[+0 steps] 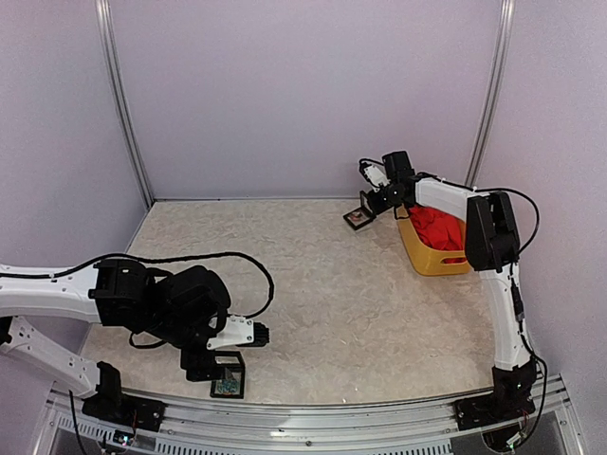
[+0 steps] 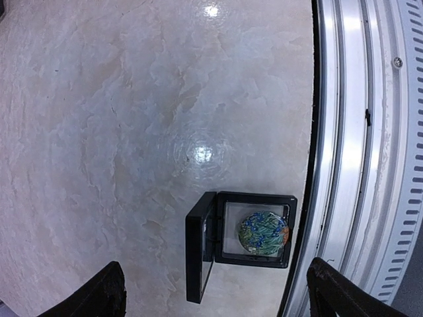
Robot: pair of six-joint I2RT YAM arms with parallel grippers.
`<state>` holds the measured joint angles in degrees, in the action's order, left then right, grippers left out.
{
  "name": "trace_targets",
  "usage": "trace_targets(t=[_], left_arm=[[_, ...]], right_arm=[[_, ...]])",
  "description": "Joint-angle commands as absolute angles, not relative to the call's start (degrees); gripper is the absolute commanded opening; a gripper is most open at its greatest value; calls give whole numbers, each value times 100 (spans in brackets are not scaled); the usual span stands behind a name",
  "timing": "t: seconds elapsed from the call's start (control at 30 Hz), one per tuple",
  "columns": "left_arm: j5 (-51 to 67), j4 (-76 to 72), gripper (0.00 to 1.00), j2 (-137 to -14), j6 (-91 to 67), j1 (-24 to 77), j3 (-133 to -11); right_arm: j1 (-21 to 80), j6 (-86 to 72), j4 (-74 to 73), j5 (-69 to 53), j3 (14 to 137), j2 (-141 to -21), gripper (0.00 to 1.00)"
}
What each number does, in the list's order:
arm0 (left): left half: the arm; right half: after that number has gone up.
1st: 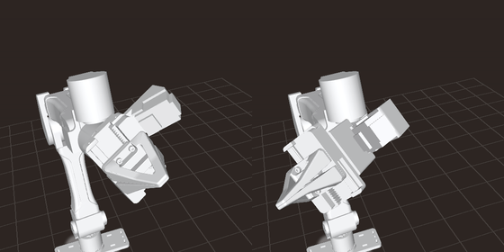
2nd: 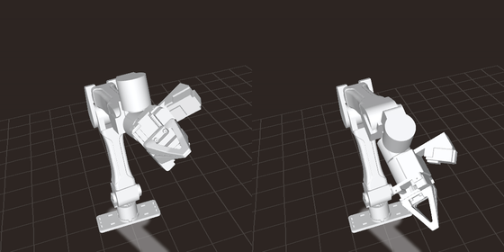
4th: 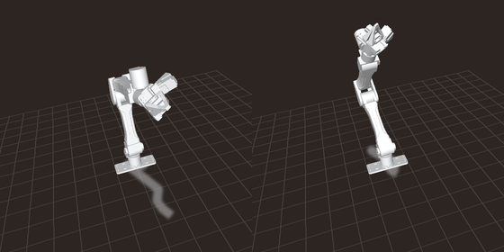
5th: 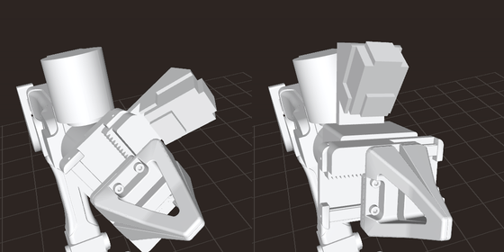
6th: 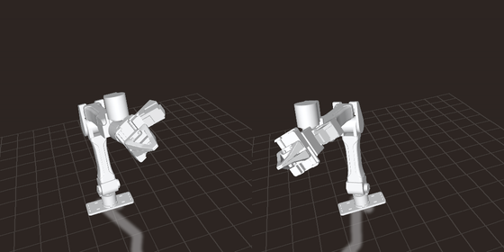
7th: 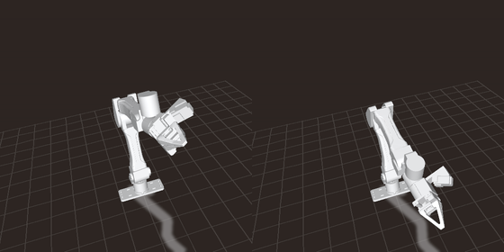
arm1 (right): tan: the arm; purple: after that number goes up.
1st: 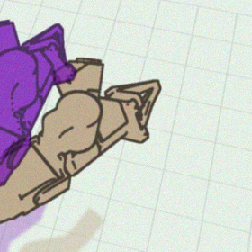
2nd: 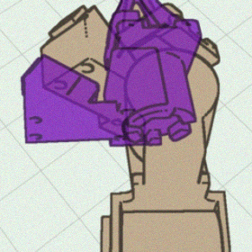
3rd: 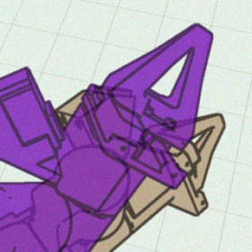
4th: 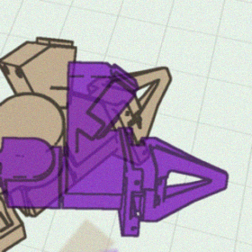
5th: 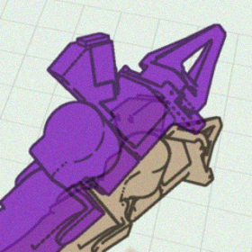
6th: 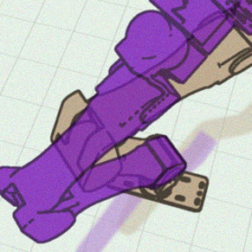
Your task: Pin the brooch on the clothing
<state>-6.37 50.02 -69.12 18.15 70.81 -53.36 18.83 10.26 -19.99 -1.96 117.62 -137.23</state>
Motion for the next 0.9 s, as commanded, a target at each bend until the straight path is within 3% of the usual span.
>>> trace_targets(t=[0.0, 0.67, 0.73, 0.87], left_arm=[[-651, 5156, 90, -6896, 1886, 7030, -5271], [-473, 5221, 90, -6886, 2165, 6625, -5128], [-434, 5223, 90, -6874, 2206, 6562, -5068], [-378, 5224, 89, -6879, 2329, 6422, -4951]], right_arm=[[1877, 562, -2149, -237, 12108, -14032, 2], [1887, 1318, -2155, -1495, 11854, -13991, 3], [1887, 1314, -2179, -1490, 11874, -14015, 7], [1889, 1348, -2227, -1413, 11870, -13992, 28]])
